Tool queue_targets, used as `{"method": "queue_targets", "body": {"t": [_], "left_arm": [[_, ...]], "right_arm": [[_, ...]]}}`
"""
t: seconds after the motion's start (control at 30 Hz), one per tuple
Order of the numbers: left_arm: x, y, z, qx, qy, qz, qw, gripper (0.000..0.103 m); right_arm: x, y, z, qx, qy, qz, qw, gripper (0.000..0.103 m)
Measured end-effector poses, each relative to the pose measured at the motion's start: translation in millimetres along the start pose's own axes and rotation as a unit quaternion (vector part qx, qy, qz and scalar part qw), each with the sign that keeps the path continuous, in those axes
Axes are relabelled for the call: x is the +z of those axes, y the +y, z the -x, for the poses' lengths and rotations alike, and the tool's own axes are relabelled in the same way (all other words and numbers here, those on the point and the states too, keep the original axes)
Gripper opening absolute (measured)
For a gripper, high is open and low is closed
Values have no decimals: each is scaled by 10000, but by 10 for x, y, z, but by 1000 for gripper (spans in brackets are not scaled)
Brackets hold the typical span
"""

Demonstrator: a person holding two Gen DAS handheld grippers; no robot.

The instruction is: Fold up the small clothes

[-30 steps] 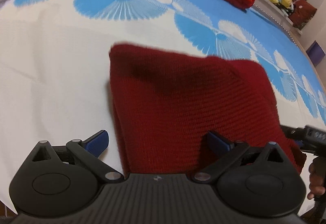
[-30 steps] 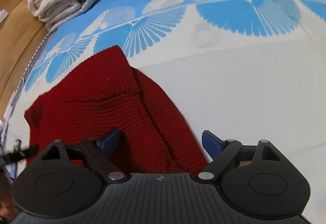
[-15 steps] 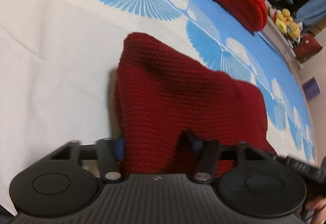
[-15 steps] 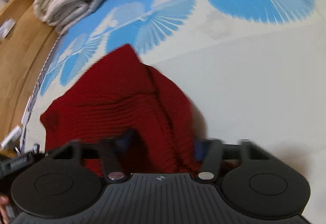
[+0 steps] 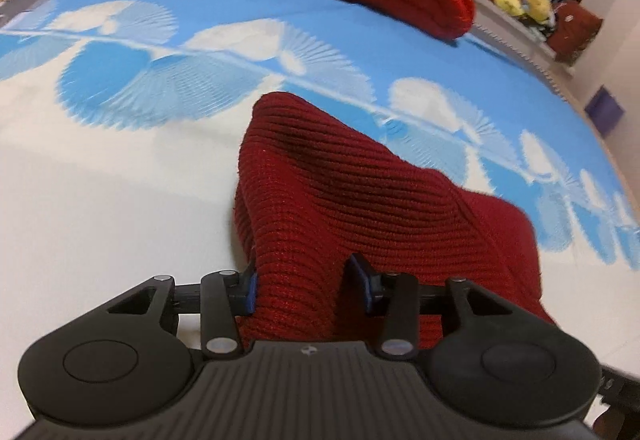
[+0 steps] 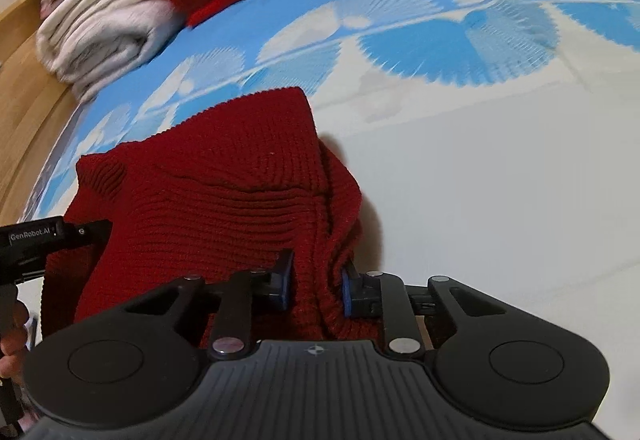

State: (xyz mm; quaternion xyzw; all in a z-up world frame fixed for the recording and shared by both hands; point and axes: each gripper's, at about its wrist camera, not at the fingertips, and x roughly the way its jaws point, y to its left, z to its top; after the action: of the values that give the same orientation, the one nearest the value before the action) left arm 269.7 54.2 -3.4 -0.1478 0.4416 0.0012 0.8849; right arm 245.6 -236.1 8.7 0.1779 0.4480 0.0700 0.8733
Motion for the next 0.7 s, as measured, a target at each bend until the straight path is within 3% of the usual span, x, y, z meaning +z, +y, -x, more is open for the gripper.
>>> {"method": "queue_targets", "body": {"t": [0.2, 0.33, 0.5, 0.6, 0.7], "left_arm": [[361, -289, -406, -288, -24, -32, 9996, 49], [399, -374, -566, -171, -43, -179, 9997, 52], [403, -332, -334, 272, -380, -378, 9982, 87], [343, -356, -152, 445, -475, -571, 9962, 91], [166, -354, -88, 580, -290, -700, 9954, 94]], "right_arm": [[271, -109, -75, -488, -460, -262, 9974, 23], [456, -222, -250, -576, -494, -431, 9962, 24], [590, -325, -194, -750, -588, -932, 9911, 50], [638, -201, -52, -588, -1112, -683, 9897, 50], [680, -50, -105, -184, -1123, -432, 9926, 50]]}}
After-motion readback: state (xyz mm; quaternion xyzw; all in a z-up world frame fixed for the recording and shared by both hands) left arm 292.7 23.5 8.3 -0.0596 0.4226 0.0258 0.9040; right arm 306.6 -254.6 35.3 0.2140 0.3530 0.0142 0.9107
